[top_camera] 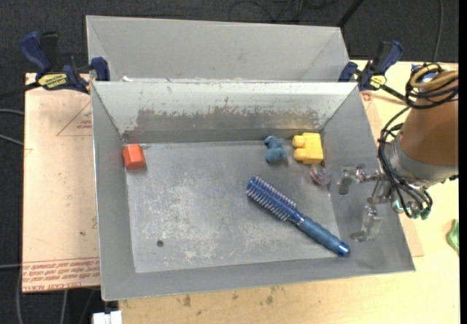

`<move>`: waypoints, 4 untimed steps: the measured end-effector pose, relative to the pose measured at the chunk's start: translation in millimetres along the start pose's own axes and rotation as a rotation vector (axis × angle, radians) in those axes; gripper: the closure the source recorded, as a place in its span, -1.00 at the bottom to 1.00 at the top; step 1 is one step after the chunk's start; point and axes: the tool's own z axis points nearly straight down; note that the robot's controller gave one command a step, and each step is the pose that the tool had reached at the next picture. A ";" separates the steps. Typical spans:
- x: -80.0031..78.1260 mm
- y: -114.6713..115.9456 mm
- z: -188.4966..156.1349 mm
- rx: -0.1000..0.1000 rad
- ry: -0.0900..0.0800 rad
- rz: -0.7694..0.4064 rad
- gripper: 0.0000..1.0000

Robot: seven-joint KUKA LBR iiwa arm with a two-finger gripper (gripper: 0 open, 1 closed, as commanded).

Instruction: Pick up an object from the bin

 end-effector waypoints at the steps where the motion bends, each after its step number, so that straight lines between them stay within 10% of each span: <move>1: 6.0 17.7 114.8 0.002 -0.017 -0.024 -1.00; 2: -41.2 13.6 24.9 0.004 -0.014 -0.371 -1.00; 3: -33.6 68.8 116.6 -0.003 -0.002 -0.266 -1.00; 4: -35.5 65.6 112.4 0.002 -0.008 -0.263 1.00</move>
Offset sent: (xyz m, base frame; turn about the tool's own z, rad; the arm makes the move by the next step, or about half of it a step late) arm -0.0095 0.0168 -0.1128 -0.0230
